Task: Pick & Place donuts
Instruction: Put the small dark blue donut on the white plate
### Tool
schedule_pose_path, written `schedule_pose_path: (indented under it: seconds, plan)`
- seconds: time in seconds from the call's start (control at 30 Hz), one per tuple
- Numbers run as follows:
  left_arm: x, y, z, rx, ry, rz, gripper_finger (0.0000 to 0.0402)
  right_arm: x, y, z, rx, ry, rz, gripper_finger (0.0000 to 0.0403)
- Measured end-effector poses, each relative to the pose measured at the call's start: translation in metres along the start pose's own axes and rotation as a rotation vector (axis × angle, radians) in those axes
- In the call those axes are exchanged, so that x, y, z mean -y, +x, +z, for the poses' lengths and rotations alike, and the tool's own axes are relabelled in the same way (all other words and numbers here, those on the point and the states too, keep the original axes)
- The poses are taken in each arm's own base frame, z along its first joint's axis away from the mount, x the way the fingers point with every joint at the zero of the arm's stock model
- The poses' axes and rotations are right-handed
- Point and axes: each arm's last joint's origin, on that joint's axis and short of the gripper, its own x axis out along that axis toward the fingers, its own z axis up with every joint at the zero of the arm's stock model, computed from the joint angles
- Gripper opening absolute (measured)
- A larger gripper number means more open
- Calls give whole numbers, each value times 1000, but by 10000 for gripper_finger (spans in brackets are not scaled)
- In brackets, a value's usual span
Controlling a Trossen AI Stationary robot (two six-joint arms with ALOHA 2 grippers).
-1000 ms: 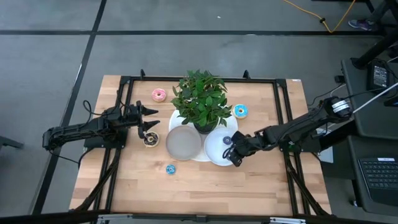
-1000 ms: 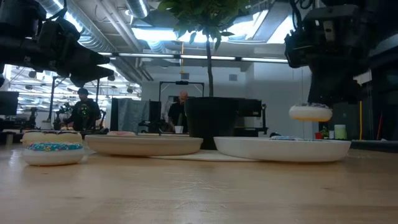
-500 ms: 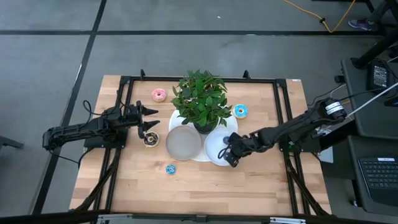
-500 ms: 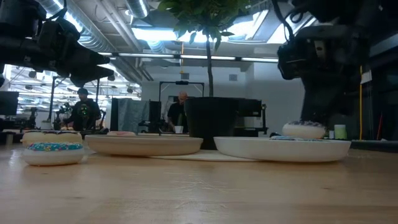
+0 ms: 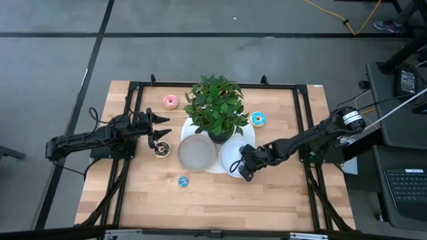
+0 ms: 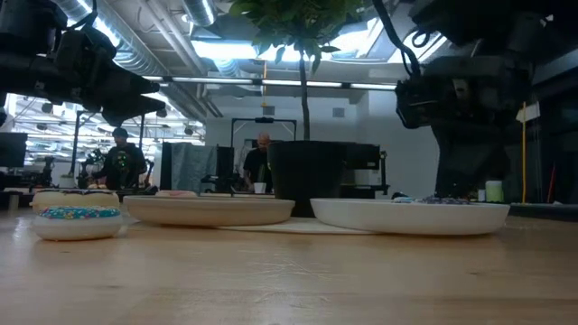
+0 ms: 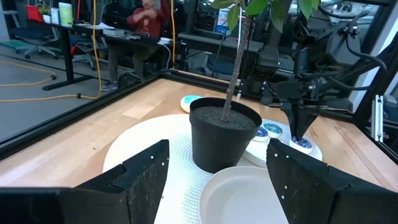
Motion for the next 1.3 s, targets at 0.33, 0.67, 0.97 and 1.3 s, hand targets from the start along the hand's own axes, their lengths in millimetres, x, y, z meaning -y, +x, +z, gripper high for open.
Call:
schedule_pose_path:
  seconds: [0.33, 0.67, 0.97, 1.3]
  plan:
    - [0, 0, 0, 0, 0, 0, 260, 1, 1, 2, 0, 7, -7, 28]
    - [0, 0, 0, 0, 0, 0, 260, 2, 1, 1, -21, 8, -14, 87]
    - [0, 0, 0, 0, 0, 0, 260, 3, 1, 2, -26, 12, -16, 99]
    - [0, 0, 0, 0, 0, 0, 260, 7, -13, 11, 7, -10, 2, 99]
